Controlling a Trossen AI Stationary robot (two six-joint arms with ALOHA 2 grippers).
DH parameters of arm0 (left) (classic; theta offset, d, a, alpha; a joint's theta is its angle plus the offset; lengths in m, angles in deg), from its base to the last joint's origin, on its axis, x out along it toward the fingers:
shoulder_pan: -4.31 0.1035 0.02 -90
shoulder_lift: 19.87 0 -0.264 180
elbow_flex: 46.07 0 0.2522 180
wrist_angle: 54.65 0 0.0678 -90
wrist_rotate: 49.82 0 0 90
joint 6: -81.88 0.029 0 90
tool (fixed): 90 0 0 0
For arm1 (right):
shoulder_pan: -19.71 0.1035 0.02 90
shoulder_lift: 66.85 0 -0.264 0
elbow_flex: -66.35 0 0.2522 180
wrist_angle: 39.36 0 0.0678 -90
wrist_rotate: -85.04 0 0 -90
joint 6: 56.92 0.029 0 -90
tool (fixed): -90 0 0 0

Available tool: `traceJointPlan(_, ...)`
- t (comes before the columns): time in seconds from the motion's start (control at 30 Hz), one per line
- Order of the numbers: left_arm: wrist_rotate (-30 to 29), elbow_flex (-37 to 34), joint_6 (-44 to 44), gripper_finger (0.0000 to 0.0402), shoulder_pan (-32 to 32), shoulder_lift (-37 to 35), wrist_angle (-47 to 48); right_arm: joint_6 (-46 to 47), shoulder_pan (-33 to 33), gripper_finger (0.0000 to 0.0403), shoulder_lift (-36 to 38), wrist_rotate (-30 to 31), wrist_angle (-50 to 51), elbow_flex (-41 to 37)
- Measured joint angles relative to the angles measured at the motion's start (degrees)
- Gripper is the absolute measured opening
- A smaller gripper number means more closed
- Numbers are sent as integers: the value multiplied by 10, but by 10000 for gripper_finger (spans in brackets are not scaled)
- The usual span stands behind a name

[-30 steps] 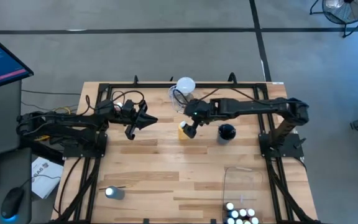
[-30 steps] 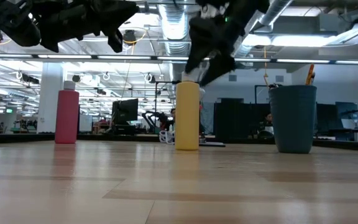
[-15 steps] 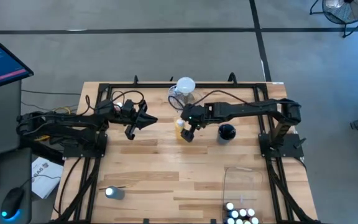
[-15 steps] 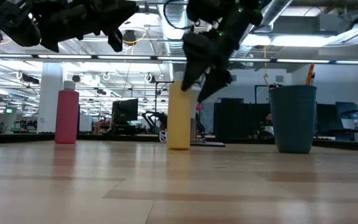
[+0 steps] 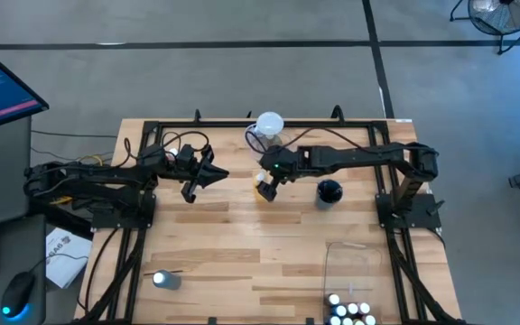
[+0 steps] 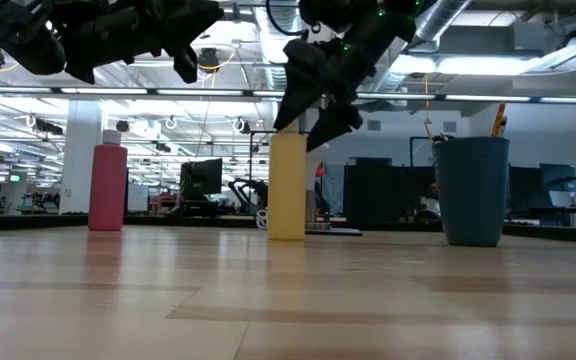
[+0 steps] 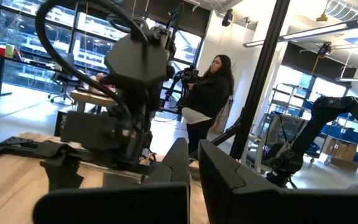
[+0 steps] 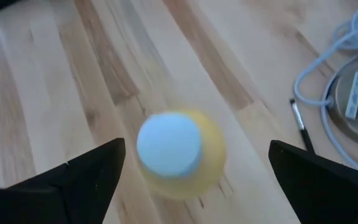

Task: Pick & Place Paint Supplies
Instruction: Put the large yellow paint bottle into the bin

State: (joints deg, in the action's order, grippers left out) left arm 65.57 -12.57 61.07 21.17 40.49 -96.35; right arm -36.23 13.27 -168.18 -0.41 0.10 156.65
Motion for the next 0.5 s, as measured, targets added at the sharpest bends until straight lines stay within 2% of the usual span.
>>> traceJointPlan(0.27, 0, 0, 0, 0, 0, 0, 0, -8, -1, 389, -28, 0, -34, 2)
traceJointPlan(0.5, 0, 0, 0, 0, 0, 0, -1, -11, -6, 389, -41, 0, -23, -1)
